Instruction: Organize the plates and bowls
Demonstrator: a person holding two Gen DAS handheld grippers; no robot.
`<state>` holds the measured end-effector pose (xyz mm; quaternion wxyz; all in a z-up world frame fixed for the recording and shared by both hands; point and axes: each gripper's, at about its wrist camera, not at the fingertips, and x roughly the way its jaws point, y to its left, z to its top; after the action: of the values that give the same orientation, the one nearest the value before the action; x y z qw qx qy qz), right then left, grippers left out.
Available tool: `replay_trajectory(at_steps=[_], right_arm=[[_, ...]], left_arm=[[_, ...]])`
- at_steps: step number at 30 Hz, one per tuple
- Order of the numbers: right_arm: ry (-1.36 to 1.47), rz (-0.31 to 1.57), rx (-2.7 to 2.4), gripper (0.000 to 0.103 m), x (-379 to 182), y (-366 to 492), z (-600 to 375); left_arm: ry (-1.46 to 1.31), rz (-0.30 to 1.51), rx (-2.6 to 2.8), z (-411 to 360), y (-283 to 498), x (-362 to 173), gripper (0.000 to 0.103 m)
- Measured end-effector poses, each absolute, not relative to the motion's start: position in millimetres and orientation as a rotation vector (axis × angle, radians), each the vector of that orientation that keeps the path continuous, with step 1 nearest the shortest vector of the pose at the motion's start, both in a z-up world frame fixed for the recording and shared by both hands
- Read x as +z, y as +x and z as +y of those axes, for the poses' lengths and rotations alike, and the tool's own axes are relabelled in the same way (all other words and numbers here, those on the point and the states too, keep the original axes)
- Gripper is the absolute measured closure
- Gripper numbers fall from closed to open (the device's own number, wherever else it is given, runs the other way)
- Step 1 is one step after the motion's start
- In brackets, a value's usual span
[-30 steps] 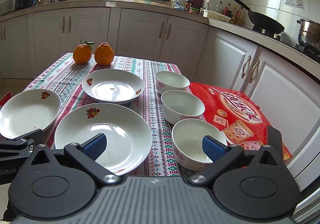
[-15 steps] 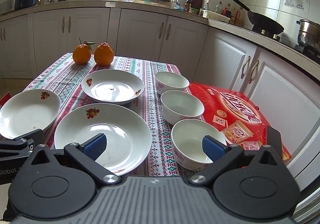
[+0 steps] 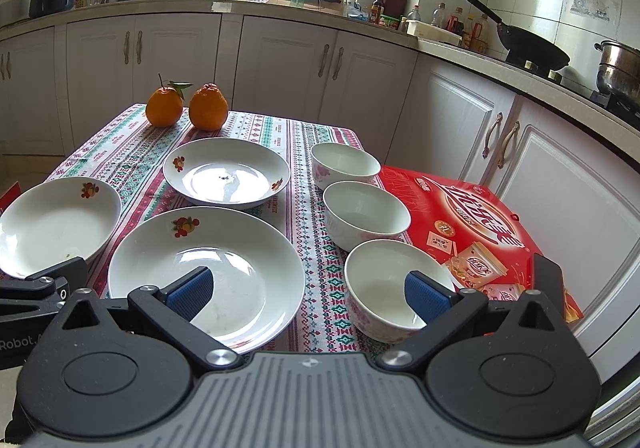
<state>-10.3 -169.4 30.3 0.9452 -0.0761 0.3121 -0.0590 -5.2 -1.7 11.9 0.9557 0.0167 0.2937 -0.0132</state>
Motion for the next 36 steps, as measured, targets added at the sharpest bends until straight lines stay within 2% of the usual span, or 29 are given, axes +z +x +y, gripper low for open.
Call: replay_trajectory(at_steps=[9,18,29,36], right_arm=[[-0.172,0.626,-0.081,0.0,34,4,-167],[-0.1,0.468,0.168,0.0,61,36,-176],[-0.108,0.633,0.596,0.0,35,102,-114],[-0.127,0.74,0.671,0.0,14,139,-86]], left_arm=[[0.051,0.575,-0.063,9,2,10,0.001],[0.078,0.542,-0.106,53,3,-1,0.0],[0.071,0.7,-0.118,97,24,-51,0.001],[0.056,0.759,-0.164,107,45,-68,0.001]])
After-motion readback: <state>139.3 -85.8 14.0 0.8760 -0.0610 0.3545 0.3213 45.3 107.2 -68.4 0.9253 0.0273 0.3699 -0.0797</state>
